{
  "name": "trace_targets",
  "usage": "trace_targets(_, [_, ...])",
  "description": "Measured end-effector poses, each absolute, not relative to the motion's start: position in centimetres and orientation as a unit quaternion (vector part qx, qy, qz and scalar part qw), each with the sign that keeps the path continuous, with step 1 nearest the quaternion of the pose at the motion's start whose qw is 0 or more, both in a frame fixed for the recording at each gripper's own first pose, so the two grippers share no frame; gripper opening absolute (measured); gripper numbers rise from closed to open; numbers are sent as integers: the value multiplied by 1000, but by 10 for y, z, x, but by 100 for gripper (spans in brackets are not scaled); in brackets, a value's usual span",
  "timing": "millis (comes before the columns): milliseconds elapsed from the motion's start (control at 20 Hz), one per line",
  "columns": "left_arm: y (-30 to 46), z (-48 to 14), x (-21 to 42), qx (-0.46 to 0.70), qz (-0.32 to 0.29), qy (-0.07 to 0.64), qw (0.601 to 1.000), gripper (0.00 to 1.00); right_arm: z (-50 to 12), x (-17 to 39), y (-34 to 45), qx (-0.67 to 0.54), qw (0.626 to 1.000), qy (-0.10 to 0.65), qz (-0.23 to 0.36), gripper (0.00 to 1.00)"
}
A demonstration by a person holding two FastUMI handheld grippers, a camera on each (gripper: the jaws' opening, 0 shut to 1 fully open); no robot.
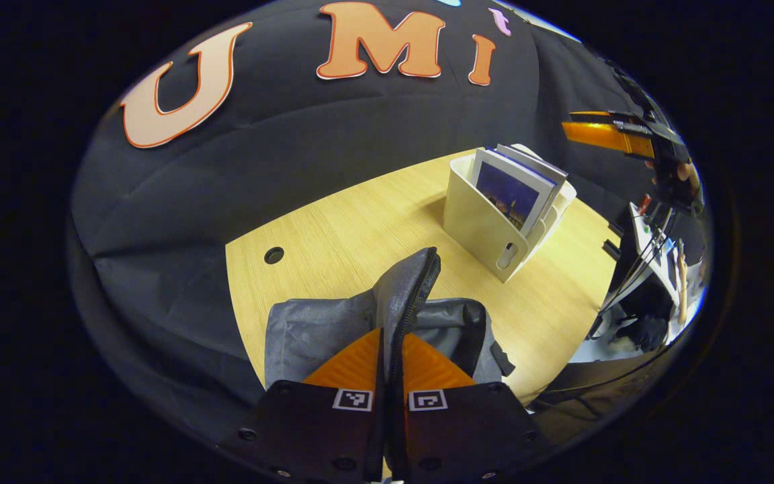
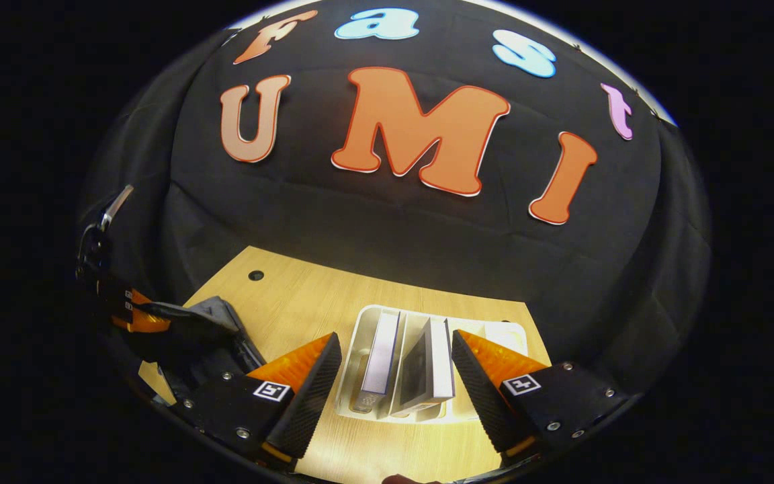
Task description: Open the schoolbag, grab two books from the bookshelf and put them into the schoolbag.
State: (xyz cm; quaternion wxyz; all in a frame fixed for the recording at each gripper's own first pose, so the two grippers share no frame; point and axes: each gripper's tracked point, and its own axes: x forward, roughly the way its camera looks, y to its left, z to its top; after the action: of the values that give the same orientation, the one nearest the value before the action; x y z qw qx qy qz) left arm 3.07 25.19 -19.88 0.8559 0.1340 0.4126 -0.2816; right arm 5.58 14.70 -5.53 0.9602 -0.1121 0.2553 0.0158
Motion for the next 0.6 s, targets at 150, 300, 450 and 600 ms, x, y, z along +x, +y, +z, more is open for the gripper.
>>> trace_targets(150, [255, -186, 37, 127, -291, 429, 846, 5, -66, 66, 157, -112, 946, 302, 37, 99])
trace_targets(300, [265, -176, 50, 150, -287, 436, 839, 6, -88, 73, 158, -88, 923, 371, 48, 99])
trace_targets(450, [257, -168, 46, 148, -305, 445, 829, 5, -111, 69, 157, -59, 898, 432, 50, 100])
trace_targets(600, [252, -167, 48, 158, -307, 449, 824, 6, -125, 76, 156, -51, 879, 471, 56, 100])
